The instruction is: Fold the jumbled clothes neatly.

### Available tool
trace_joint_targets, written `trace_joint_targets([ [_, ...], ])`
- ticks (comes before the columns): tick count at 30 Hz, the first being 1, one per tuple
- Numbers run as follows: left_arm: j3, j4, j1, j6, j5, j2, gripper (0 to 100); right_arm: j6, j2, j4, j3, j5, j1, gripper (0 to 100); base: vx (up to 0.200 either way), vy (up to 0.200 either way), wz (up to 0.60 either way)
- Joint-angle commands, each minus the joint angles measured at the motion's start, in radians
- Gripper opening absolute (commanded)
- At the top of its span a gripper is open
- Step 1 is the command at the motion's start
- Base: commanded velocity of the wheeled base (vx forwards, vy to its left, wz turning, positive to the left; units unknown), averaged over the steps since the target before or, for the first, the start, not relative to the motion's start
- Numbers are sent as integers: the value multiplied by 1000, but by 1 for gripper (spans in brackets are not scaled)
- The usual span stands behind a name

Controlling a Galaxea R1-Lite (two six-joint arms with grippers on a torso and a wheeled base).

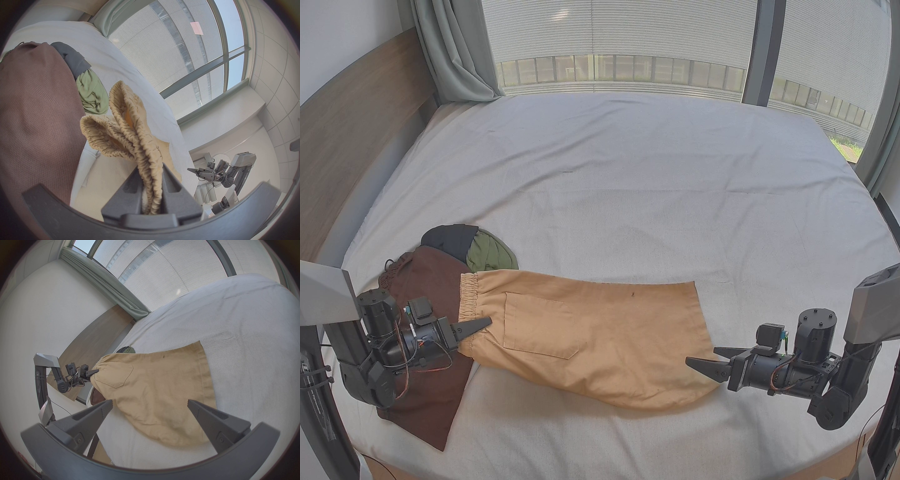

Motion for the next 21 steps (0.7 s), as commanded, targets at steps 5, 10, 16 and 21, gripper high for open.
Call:
trace_joint_targets([
  [5, 1, -1, -48, -2, 14, -18, 0, 1, 2, -1, 0, 0, 1, 100, 0, 0, 0],
  [10, -4, -1, -71, -2, 29, -18, 0, 1, 0, -1, 0, 0, 1, 100, 0, 0, 0],
  [16, -8, -1, -131, 0, 78, -18, 0, -1, 0, -1, -2, 0, 0, 100, 0, 0, 0],
  [21, -14, -1, -154, -2, 80, -16, 0, -1, 0, -1, -2, 0, 1, 100, 0, 0, 0],
])
